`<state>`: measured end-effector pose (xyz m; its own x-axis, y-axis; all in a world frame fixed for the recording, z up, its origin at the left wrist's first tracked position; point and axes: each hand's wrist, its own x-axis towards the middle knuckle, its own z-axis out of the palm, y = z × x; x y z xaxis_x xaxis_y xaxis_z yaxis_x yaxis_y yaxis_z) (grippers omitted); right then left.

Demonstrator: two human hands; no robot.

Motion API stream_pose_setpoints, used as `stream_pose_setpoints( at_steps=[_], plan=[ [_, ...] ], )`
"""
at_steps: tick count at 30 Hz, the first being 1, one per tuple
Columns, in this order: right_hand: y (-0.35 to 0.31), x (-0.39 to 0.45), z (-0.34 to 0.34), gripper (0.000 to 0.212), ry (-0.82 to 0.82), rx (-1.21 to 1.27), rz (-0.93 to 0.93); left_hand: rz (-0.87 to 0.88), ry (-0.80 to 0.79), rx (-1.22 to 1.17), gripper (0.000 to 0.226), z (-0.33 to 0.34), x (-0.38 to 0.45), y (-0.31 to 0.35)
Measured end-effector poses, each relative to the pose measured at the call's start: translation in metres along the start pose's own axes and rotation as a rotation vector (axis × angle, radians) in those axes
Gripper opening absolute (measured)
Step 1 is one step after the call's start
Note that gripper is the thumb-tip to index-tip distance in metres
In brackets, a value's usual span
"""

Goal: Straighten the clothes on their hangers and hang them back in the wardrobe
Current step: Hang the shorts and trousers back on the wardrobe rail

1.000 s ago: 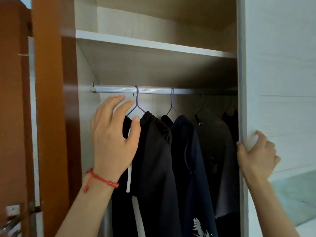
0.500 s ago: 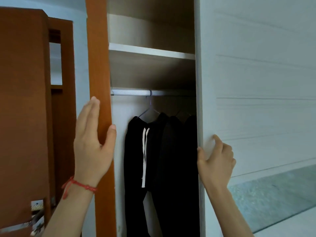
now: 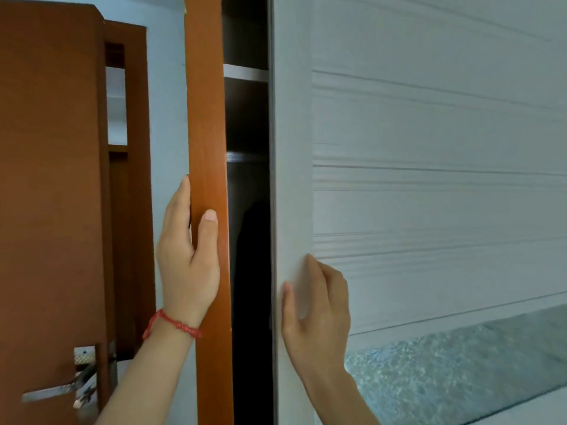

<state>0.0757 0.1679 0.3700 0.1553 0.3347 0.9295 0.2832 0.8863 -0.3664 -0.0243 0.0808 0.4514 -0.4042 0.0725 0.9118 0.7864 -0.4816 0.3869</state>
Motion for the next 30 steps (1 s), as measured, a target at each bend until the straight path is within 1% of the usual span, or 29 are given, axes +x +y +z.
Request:
stream_pose_setpoints(
  at_steps=[6,11,30],
  plan=[
    [-0.02,-0.018,0.02,0.037,0.022,0.152,-0.15,-0.012,0.02,-0.04,0.044,0.001,0.001,-0.005],
    [-0.015,-0.016,0.022,0.036,0.085,0.211,-0.088,-0.016,0.007,-0.043,0.044,0.003,0.0,-0.006],
    [-0.021,-0.021,0.025,0.031,0.049,0.221,-0.134,-0.029,0.014,-0.005,0.045,0.004,0.0,-0.002]
  ],
)
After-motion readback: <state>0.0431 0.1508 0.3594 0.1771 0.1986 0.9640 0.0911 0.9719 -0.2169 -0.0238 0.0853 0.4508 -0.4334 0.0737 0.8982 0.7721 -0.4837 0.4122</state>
